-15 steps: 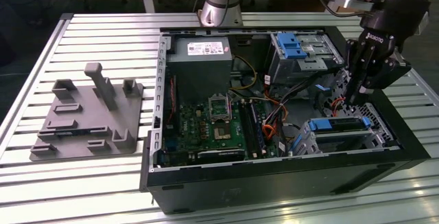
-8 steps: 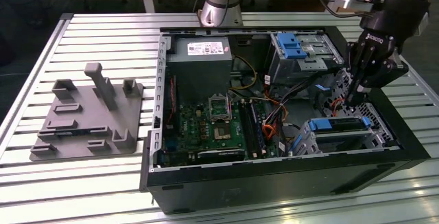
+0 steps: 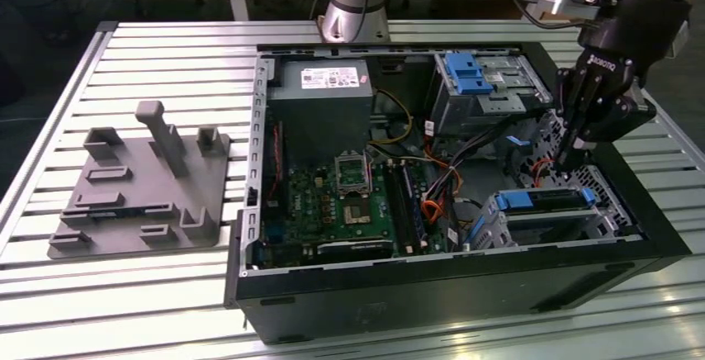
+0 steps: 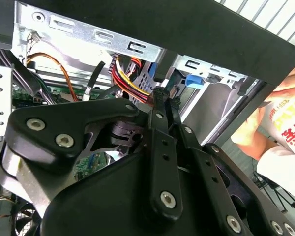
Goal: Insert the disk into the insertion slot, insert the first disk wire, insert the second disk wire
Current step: 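Insert the first disk wire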
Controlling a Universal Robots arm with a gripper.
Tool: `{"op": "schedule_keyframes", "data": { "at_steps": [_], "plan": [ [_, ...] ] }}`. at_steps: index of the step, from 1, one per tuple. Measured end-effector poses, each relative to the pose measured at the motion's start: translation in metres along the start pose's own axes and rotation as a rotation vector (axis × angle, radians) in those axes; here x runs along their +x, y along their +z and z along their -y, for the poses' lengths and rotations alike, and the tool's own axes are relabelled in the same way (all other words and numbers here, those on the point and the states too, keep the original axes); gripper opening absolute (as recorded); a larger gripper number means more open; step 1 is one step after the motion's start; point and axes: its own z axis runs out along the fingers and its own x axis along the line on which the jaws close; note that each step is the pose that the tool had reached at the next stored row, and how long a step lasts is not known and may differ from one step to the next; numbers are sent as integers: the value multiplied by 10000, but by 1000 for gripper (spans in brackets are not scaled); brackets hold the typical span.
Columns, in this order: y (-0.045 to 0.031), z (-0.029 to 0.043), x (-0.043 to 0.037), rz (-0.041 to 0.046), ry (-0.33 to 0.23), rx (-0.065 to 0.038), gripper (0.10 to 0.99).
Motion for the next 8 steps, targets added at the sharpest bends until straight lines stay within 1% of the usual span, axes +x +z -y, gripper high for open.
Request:
{"op": "schedule_keyframes", "data": {
  "at_steps": [2, 3, 4, 5, 8],
  "plan": [
    [1, -13, 1, -85, 21, 64, 165],
    [3, -17, 1, -155, 19, 95, 165],
    [3, -19, 2, -205, 5, 121, 165],
    [2, -22, 2, -231, -26, 148, 165],
    [3, -32, 3, -232, -124, 238, 165]
  ]
}}
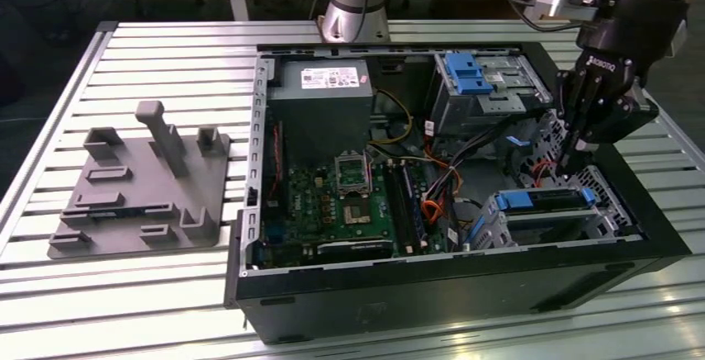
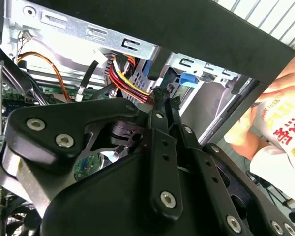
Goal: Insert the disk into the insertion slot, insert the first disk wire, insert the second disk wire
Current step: 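Insert the first disk wire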
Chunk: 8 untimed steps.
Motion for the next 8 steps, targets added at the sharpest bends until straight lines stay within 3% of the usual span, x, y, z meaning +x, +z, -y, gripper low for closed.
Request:
{"op": "schedule_keyframes", "data": {
  "at_steps": [3, 8],
  "plan": [
    [3, -23, 2, 125, -11, 93, 165],
    [11, -94, 14, 612, 73, 339, 165]
  ]
}}
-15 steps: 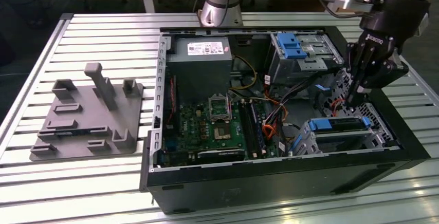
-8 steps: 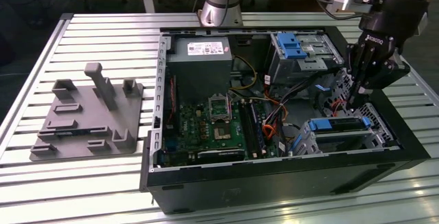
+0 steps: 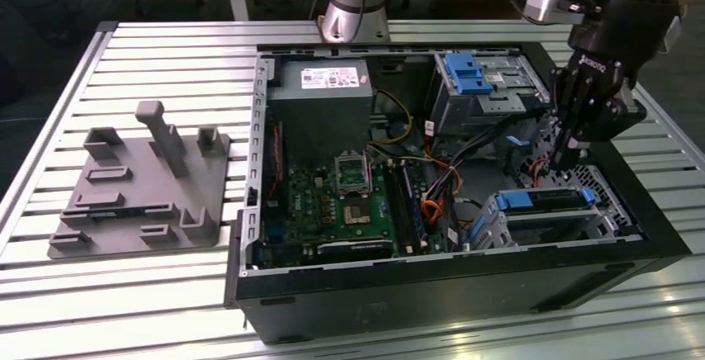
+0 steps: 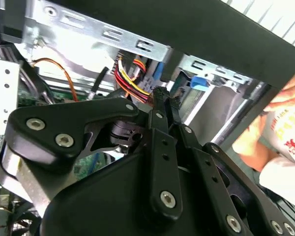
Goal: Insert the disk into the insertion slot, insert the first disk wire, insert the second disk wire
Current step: 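Insert the first disk wire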
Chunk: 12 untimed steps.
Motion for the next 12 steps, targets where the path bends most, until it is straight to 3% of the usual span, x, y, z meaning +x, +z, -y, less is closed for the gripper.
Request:
{"op": "schedule_keyframes", "data": {
  "at_steps": [2, 6, 10, 12],
  "plan": [
    [-1, -17, 10, 148, 24, 69, 165],
    [-25, -24, 60, 293, 27, 88, 165],
    [-29, -21, 100, 687, 11, 62, 165],
    [-19, -17, 132, 773, 10, 62, 165]
  ]
}}
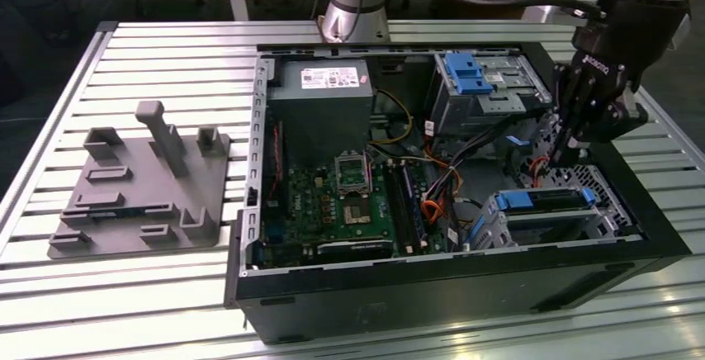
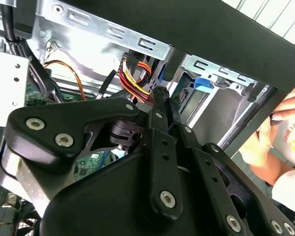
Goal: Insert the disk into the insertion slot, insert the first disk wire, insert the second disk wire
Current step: 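Insert the first disk wire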
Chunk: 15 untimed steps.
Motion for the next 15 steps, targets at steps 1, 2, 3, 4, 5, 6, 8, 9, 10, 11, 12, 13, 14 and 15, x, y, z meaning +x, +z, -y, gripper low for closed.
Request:
{"op": "schedule_keyframes", "data": {
  "at_steps": [1, 2, 3, 4, 5, 6, 8, 9, 10, 11, 12, 13, 14, 15],
  "plan": [
    [5, 2, 19, 33, -1, -3, 165],
    [11, 4, 37, 53, -1, -2, 165],
    [16, 5, 55, 80, -2, -3, 165],
    [21, 6, 71, 129, -1, -4, 165],
    [25, 6, 82, 204, -2, -4, 165],
    [26, 7, 91, 291, -2, -1, 165],
    [28, 8, 106, 510, 0, 10, 165],
    [28, 7, 112, 628, -2, 13, 165],
    [22, 2, 116, 718, -4, 13, 165],
    [15, -8, 120, 781, -5, 18, 165],
    [10, -25, 124, 807, 0, 40, 165],
    [8, -43, 127, 816, 11, 86, 165],
    [7, -56, 129, 820, 14, 118, 165],
    [7, -64, 131, 823, 10, 145, 165]
  ]
}}
